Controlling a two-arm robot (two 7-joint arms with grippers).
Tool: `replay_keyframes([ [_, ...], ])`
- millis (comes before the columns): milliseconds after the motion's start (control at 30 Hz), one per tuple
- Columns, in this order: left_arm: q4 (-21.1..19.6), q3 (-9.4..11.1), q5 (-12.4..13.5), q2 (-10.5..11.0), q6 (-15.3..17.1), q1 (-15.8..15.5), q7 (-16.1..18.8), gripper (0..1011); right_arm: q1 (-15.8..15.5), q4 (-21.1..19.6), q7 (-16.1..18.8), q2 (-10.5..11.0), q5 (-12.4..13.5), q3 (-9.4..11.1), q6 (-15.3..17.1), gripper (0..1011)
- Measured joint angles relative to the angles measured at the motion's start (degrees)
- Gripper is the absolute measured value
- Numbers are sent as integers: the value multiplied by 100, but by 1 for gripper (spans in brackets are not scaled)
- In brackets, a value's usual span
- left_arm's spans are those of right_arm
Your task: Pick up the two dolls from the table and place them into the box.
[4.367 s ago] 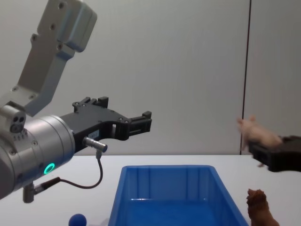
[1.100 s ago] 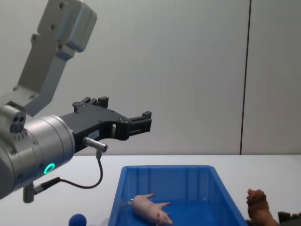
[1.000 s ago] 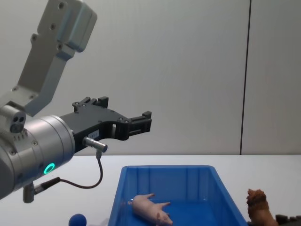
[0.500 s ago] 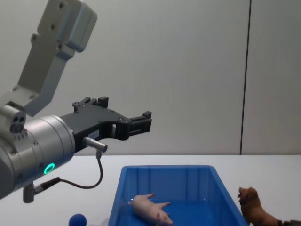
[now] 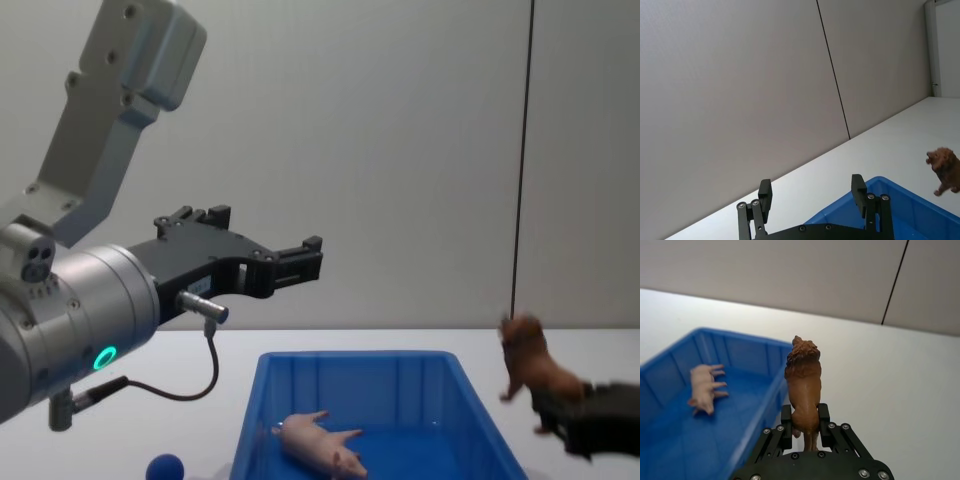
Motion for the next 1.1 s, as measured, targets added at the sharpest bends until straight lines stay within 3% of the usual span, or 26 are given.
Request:
replay_keyframes([
  [367, 0, 0, 0, 0, 0, 0, 0, 1001, 260, -162, 517, -103, 84, -17, -113, 286],
  [633, 0, 0, 0, 0, 0, 0, 0, 1001, 500, -28, 938, -271, 236, -94, 28, 290],
  [800, 0, 0, 0, 0, 0, 0, 0, 1001, 646, 128, 1113, -388, 312, -145, 169, 423],
  [833, 0, 0, 0, 0, 0, 0, 0, 1001, 698, 205, 1157, -430, 337, -164, 221, 503],
  [900, 0, 0, 0, 0, 0, 0, 0, 1001, 726, 245, 1171, -454, 349, -176, 248, 503],
  [1000, 0, 0, 0, 0, 0, 0, 0, 1001, 773, 313, 1171, -495, 363, -193, 291, 645],
  [1100, 0, 0, 0, 0, 0, 0, 0, 1001, 792, 341, 1142, -514, 364, -199, 311, 707],
])
